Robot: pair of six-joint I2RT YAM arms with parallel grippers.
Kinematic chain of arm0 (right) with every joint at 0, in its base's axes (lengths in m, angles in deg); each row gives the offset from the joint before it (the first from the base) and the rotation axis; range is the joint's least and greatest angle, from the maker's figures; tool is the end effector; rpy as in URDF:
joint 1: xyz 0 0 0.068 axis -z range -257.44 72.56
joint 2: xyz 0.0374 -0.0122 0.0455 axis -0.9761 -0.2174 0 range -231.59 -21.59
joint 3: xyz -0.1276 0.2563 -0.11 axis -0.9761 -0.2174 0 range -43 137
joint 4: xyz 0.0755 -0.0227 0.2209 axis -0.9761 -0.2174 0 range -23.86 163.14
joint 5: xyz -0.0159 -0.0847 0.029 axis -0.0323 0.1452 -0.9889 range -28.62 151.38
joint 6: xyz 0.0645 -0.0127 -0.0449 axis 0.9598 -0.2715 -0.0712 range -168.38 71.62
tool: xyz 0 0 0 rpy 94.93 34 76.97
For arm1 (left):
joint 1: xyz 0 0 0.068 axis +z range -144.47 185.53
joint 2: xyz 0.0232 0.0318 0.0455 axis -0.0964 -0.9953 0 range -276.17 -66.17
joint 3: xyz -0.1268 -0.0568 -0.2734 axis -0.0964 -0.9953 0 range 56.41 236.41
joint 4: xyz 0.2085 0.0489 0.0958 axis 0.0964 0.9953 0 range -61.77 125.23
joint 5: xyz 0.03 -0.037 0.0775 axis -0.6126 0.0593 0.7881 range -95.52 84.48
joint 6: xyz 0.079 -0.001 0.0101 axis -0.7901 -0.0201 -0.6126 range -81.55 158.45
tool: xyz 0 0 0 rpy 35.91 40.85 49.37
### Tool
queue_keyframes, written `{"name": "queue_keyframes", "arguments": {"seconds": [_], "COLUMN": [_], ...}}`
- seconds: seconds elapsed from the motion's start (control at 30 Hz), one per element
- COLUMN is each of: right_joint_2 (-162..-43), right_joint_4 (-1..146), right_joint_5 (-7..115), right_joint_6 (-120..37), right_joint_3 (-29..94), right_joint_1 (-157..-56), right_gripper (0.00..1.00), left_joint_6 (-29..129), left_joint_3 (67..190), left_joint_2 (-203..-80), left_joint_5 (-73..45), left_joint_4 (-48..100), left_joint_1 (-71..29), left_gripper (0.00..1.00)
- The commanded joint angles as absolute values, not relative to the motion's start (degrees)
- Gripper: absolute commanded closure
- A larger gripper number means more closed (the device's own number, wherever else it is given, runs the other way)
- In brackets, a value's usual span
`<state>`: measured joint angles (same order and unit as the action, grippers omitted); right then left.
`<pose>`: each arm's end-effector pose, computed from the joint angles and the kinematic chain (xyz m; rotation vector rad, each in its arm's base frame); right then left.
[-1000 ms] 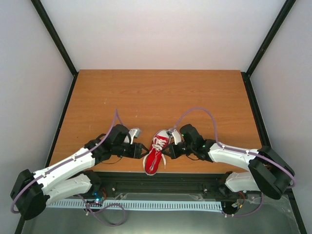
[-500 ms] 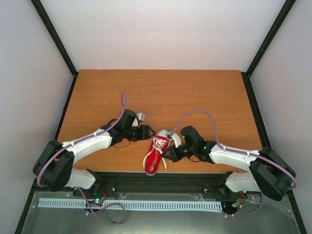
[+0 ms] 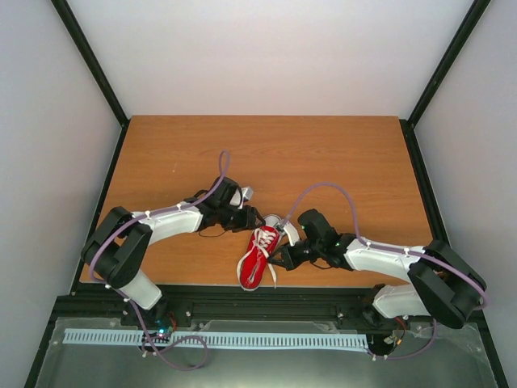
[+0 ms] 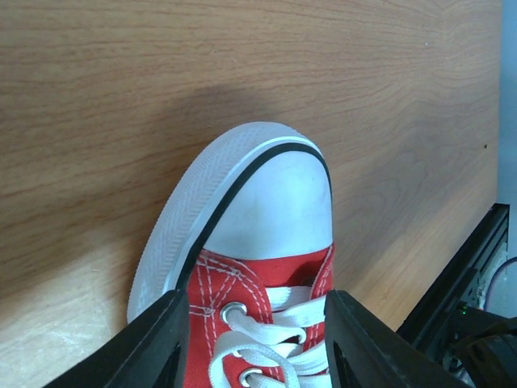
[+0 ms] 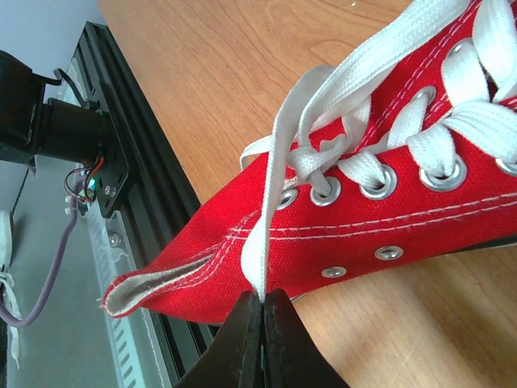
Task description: Tie the shoes
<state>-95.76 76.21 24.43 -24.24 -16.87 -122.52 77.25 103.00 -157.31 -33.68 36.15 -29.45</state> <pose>0.1253 0.1838 0.1894 -0.8080 2.4357 1.2974 0.2305 -0.2008 0.1968 0.1397 2.7035 -1.0910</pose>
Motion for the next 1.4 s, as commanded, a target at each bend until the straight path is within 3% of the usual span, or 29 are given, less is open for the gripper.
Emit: {"name": "queue_keyframes", "arguments": {"seconds": [0.0, 0.1, 0.43, 0.63, 0.77, 1.37], "right_joint_2": [-96.67, -96.98, -97.09, -96.93, -96.34, -98.08], "right_joint_4": [77.38, 77.54, 77.87, 77.82, 77.22, 76.36], "right_joint_5": [23.59, 23.51, 23.50, 24.46, 26.33, 31.85], "right_joint_6": [-25.53, -25.51, -25.50, -25.14, -24.06, -19.58], "right_joint_3": [-17.12, -17.17, -17.37, -17.40, -17.19, -17.14], "right_joint_1": [-122.53, -122.57, -122.53, -122.53, -122.53, -121.66], "right_gripper": [0.97, 0.97, 0.97, 0.97, 0.97, 0.97], "left_joint_6": [76.11, 76.16, 76.11, 77.01, 76.85, 66.68], "left_joint_3": [104.45, 104.48, 104.88, 104.44, 103.36, 100.62], "left_joint_2": [-157.82, -158.40, -159.89, -158.47, -154.97, -142.76], "left_joint_5": [-35.88, -36.54, -36.54, -35.55, -35.07, -45.81], "left_joint_4": [35.17, 35.00, 35.60, 34.13, 32.19, 31.13], "left_joint_1": [-29.01, -29.08, -30.27, -31.03, -31.01, -32.35], "left_gripper": [0.55, 0.60, 0.60, 0.88, 0.99, 0.99]}}
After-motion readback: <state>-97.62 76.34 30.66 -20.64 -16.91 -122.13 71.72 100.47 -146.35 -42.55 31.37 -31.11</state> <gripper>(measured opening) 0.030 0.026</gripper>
